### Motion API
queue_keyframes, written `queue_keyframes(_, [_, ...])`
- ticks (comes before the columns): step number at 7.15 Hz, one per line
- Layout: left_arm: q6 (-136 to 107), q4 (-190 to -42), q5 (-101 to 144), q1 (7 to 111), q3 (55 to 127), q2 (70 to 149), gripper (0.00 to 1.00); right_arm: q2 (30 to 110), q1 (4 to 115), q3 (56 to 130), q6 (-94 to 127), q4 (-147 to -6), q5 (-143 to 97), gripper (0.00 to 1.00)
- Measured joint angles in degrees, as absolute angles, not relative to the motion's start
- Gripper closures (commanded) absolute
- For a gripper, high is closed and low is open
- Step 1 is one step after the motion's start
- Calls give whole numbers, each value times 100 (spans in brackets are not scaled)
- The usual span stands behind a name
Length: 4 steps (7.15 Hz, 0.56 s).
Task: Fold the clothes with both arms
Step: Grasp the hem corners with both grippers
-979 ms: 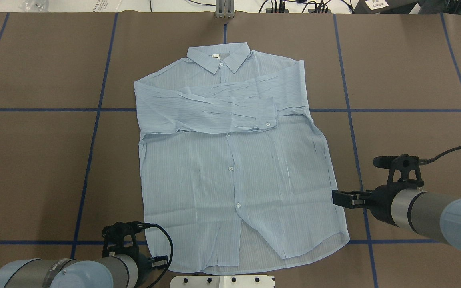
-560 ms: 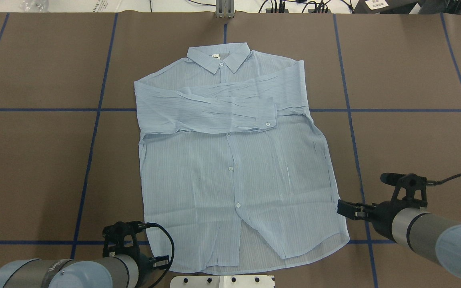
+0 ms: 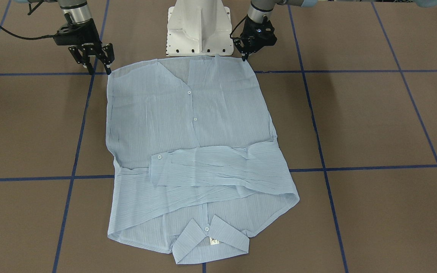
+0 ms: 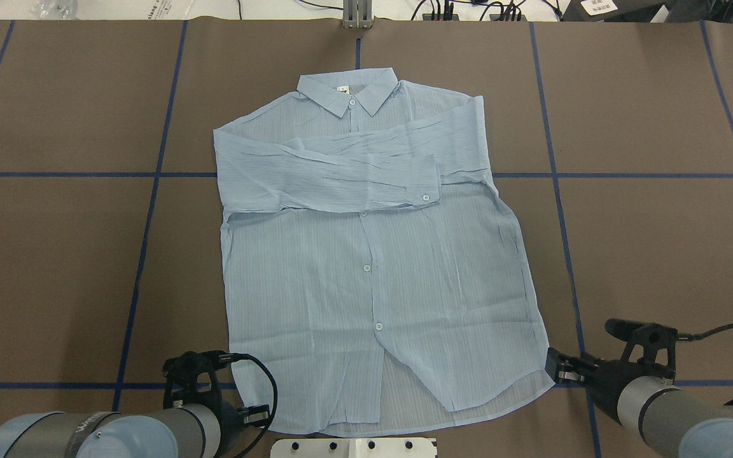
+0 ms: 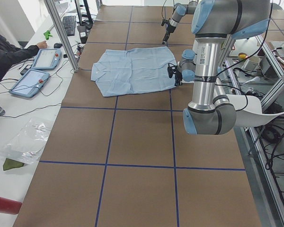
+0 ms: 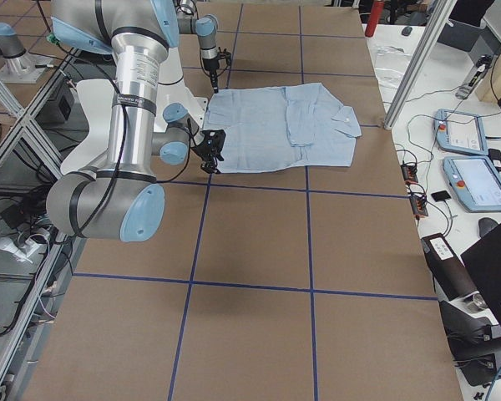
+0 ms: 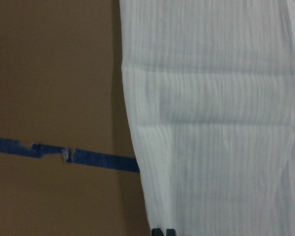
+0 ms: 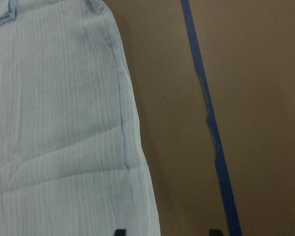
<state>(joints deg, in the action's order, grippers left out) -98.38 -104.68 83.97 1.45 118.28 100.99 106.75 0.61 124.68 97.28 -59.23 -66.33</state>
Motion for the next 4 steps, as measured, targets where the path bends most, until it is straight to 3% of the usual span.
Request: queue_keyframes(4, [-9835,-10471,8342,134,11861,10104,100,10293,-131,12082,9816,-5932,-6345,46])
